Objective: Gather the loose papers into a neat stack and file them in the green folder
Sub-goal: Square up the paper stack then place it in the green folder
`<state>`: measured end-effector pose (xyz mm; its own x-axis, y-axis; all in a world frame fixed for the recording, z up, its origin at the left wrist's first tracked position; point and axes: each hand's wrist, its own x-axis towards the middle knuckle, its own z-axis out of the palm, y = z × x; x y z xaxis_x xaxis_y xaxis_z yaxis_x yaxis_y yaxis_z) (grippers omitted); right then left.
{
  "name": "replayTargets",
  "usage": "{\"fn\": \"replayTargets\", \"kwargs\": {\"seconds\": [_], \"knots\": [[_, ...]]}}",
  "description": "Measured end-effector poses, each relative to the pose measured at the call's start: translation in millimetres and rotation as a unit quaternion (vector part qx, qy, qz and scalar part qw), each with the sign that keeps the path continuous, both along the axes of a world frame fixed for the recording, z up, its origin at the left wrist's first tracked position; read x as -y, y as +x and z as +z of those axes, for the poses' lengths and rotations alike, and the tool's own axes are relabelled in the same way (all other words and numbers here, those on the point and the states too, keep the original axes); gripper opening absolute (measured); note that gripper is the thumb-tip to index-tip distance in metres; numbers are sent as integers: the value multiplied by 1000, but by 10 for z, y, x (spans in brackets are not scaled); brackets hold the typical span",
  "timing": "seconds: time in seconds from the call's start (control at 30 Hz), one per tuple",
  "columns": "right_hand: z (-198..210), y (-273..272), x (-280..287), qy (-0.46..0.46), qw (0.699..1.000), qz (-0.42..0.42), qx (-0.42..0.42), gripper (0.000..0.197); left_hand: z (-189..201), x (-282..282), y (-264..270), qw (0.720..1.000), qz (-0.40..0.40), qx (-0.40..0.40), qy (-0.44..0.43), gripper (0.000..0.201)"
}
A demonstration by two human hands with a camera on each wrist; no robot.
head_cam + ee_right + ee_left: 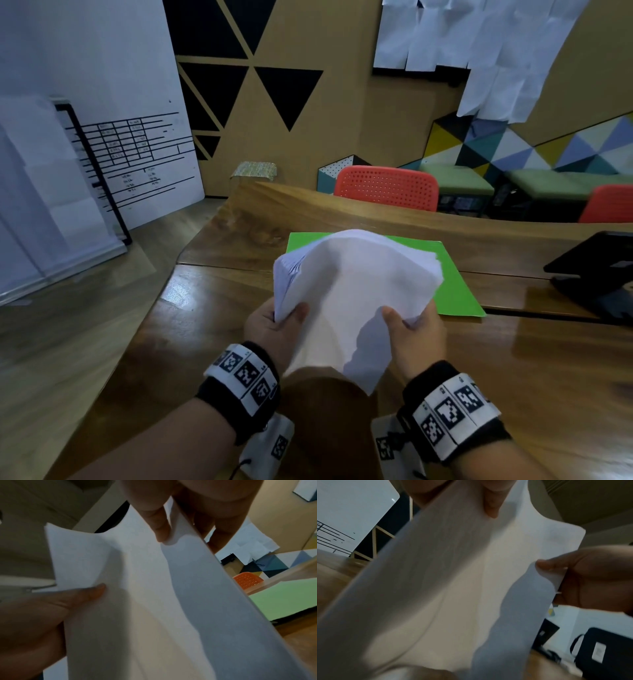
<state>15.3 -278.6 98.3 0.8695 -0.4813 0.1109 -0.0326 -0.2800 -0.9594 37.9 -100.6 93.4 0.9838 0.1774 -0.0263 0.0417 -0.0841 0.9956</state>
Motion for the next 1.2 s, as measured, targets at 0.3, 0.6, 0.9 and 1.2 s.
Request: {"fn": "replayTargets", "kwargs": {"seconds": [0.3,0.6,0.9,1.2], "knots": [[127,-90,6,30,999,5,39,40,116,-169,-11,996,-37,57,53,30],[306,-36,66,24,991,52,118,43,533,-206,139,986,-69,153,-15,20],[463,172,40,152,984,1,96,18,578,-133,223,984,8,69,-162,38],[463,179,153,285,941,120,134,28,523,-234,258,984,-52,112,-125,22]]}}
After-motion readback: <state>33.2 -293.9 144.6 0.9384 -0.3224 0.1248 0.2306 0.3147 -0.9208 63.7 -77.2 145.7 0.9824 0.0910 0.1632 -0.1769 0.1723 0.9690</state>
